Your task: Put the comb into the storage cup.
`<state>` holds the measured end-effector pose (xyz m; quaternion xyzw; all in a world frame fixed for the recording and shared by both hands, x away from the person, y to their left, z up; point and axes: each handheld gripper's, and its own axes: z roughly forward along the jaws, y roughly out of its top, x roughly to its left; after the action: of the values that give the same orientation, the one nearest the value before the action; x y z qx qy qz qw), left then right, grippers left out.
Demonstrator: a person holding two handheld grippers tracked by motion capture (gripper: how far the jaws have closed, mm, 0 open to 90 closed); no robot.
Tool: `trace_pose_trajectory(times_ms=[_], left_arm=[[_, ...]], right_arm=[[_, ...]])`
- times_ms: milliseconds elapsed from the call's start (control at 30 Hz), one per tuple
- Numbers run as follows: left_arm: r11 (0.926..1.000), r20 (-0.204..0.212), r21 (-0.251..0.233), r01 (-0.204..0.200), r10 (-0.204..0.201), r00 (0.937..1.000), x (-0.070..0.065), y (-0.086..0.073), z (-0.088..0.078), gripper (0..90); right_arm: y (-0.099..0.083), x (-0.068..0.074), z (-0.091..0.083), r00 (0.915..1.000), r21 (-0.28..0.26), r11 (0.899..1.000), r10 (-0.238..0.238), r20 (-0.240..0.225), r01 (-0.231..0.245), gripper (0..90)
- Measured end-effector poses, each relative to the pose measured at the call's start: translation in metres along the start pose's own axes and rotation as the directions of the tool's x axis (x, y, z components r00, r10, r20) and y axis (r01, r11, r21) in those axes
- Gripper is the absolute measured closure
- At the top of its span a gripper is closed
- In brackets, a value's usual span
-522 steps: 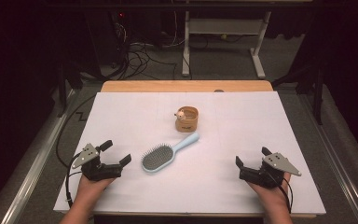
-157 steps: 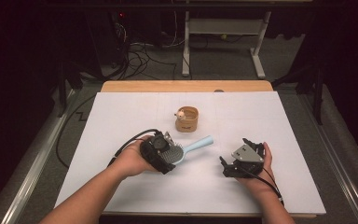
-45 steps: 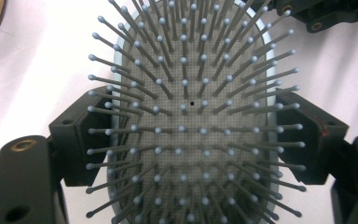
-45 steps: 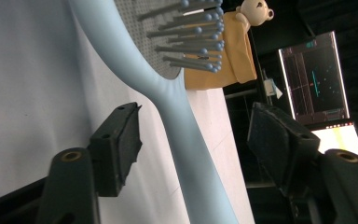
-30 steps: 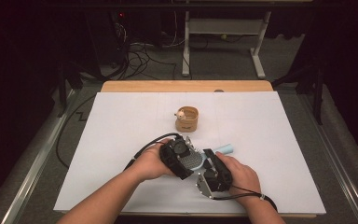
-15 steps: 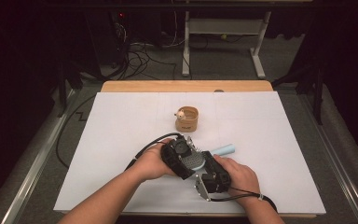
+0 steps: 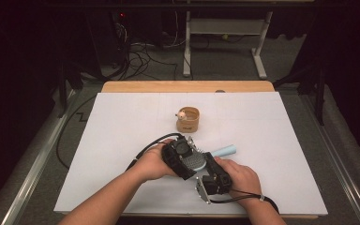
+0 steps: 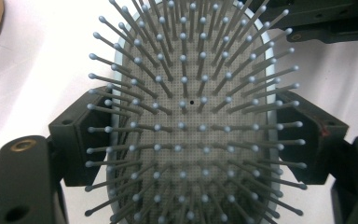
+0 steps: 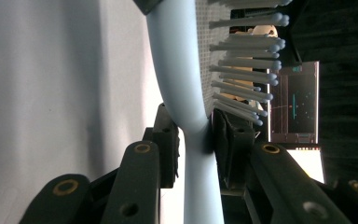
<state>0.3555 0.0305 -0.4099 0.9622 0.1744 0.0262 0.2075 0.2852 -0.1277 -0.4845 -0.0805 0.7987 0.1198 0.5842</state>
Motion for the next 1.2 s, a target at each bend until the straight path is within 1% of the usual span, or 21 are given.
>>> trace_pose_trajectory(times_ms=[400,433,567,600,633,767,800,867,900,933,1200], left_arm=[[0.9996,0.031,-0.015,0.024,-0.024,0.9992,0.0028,-0.0002,-0.0014,20.1],[0.9992,0.035,-0.022,0.034,-0.034,0.9988,0.0026,-0.0002,-0.0008,20.0],[0.9983,0.045,-0.033,0.048,-0.047,0.9979,0.0039,0.0000,-0.0014,19.9],[0.9983,0.045,-0.033,0.048,-0.047,0.9979,0.0039,0.0000,-0.0014,19.9],[0.9980,0.054,-0.033,0.054,-0.053,0.9972,0.0047,0.0000,-0.0019,19.9],[0.9978,0.060,-0.029,0.060,-0.058,0.9965,0.0053,-0.0001,-0.0024,19.7],[0.9974,0.068,-0.026,0.067,-0.065,0.9956,0.0059,-0.0004,-0.0024,19.6],[0.9974,0.070,-0.024,0.067,-0.065,0.9954,0.0061,-0.0003,-0.0025,19.5],[0.9974,0.065,-0.027,0.066,-0.064,0.9958,0.0057,-0.0004,-0.0024,19.5],[0.9974,0.063,-0.029,0.066,-0.064,0.9960,0.0056,-0.0004,-0.0026,19.4],[0.9972,0.063,-0.042,0.062,-0.060,0.9962,0.0068,-0.0011,-0.0035,18.5]], right_arm=[[0.0002,-0.0005,-0.0008,0.9999,0.020,1.000,-0.014,0.000,0.014,76.3],[0.0002,-0.0005,-0.0008,0.9999,0.022,1.000,-0.017,0.000,0.017,76.4],[-0.0005,-0.0006,-0.0008,0.9998,0.023,1.000,-0.018,0.001,0.018,77.2],[-0.0006,-0.0006,-0.0011,0.9999,0.025,1.000,-0.015,-0.001,0.015,77.5],[-0.0005,-0.0007,-0.0011,0.9998,0.024,1.000,-0.019,0.001,0.019,77.8],[0.0004,-0.0002,-0.0016,0.9995,0.024,0.999,-0.029,0.008,0.029,78.2],[0.0004,0.0001,-0.0020,0.9997,0.025,0.999,-0.024,0.007,0.024,78.3],[0.0006,0.0003,-0.0021,0.9997,0.025,0.999,-0.025,0.005,0.025,78.4],[0.0007,0.0013,-0.0027,0.9999,0.032,0.999,-0.015,0.003,0.015,78.4],[0.0008,0.0001,-0.0024,0.9996,0.027,0.999,-0.027,0.005,0.027,78.4],[0.0007,-0.0010,-0.0025,0.9997,0.022,1.000,-0.022,0.010,0.022,78.5]])
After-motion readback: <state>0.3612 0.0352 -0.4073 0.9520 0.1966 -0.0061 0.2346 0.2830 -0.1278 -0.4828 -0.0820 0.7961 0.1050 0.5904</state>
